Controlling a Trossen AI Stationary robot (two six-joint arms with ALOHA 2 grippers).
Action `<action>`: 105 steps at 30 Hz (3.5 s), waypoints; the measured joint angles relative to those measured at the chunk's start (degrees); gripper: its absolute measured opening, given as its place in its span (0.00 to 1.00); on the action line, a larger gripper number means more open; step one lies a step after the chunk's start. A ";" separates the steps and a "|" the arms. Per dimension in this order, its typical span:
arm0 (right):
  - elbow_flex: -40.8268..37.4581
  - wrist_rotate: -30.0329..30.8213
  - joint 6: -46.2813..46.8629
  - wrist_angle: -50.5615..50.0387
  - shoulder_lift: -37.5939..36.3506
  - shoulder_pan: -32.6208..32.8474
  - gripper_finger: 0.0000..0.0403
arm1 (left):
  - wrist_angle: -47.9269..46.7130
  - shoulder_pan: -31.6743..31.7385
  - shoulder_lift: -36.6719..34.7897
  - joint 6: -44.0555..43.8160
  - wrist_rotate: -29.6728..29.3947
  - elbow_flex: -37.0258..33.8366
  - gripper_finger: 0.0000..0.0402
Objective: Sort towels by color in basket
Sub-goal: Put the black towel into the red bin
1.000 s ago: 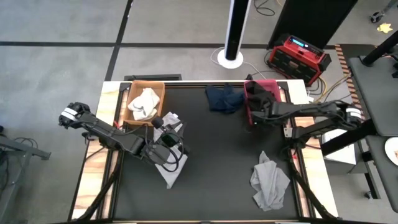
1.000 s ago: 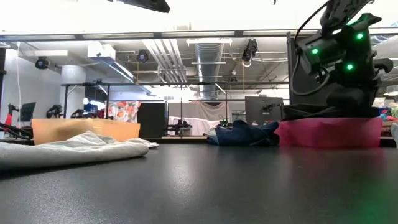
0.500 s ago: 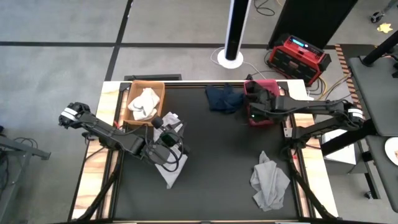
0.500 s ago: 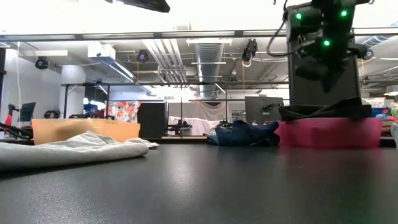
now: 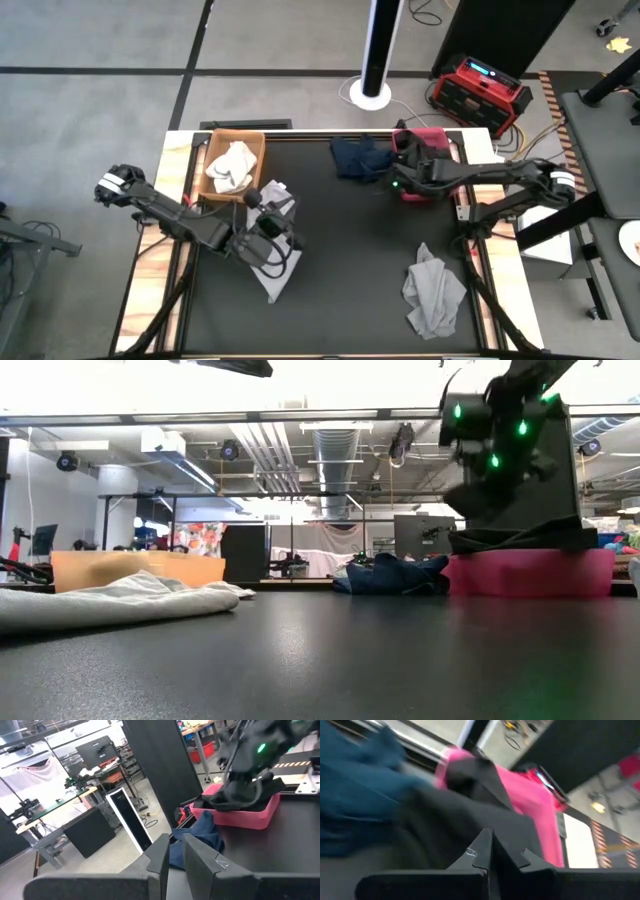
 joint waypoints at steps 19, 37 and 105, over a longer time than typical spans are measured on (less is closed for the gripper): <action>-11.46 -18.12 -0.75 9.81 0.44 -3.26 0.02 | -0.22 -3.50 0.00 -1.55 -2.06 0.00 0.09; -9.45 -21.42 -5.23 10.59 -0.55 -5.03 0.02 | -0.22 -3.45 0.00 -1.99 -2.11 0.00 0.09; 3.00 -24.44 -13.60 1.03 -4.87 -7.19 0.02 | -0.44 -3.45 0.00 -2.66 -2.14 0.00 0.09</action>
